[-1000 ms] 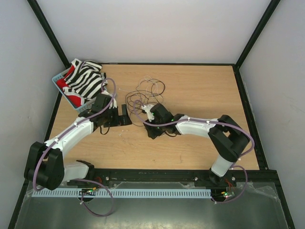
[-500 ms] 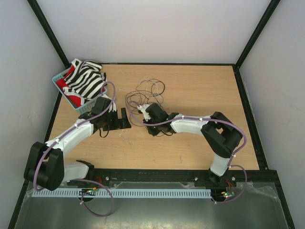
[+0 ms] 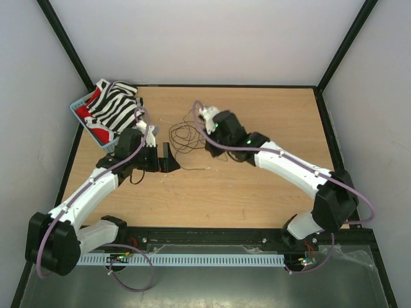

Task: Zip-tie the wires
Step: Pick up the cable at the center of the board.

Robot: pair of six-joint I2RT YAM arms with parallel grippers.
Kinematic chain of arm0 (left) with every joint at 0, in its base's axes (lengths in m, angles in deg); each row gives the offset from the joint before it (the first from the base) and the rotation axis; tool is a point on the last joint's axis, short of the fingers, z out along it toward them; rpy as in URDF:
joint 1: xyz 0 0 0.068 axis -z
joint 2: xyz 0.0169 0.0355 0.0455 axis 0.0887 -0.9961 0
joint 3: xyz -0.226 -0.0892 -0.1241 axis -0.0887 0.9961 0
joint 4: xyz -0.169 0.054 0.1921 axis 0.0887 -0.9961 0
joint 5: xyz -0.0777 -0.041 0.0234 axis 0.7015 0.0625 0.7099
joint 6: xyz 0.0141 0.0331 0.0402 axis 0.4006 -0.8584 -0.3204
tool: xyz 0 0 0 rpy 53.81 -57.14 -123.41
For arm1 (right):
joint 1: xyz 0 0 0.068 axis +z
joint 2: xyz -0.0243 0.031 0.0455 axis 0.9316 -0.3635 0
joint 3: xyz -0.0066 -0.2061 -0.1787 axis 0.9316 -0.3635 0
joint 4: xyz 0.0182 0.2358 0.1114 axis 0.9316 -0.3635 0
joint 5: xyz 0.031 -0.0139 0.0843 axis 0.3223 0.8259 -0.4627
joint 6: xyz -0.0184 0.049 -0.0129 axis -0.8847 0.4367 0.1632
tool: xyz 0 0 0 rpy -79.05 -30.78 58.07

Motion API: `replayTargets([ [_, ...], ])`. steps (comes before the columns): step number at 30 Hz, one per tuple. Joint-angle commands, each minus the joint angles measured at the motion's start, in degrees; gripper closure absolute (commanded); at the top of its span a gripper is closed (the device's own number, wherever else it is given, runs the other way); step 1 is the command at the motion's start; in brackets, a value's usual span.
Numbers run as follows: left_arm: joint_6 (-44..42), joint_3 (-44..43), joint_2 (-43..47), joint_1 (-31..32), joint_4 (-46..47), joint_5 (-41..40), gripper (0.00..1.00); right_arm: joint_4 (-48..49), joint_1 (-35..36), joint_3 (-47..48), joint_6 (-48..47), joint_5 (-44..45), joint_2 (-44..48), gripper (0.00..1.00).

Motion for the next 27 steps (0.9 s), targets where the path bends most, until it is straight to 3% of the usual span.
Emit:
replayTargets([
  [1, -3.1, -1.0, 5.1, -0.2, 3.2, 3.0, 0.02, -4.4, -3.9, 9.8, -0.1, 0.0, 2.9, 1.0],
  [7, -3.7, 0.6, 10.5, -0.3, 8.6, 1.5, 0.01, -4.9, -6.9, 24.7, 1.9, -1.2, -0.4, 1.0],
  [18, -4.2, 0.2, 12.0, -0.4, 12.3, -7.3, 0.01, -4.3, -8.8, 66.8, 4.6, -0.9, -19.2, 1.0],
  [22, -1.4, 2.0, 11.6, -0.3, 16.9, -10.9, 0.01, -3.7, -8.9, 73.2, 5.5, -2.9, -22.1, 1.0],
  [27, 0.5, 1.8, 7.2, -0.3, 22.4, -8.4, 0.01, -2.6, -8.9, 72.7, 6.5, -4.7, -21.5, 1.0],
])
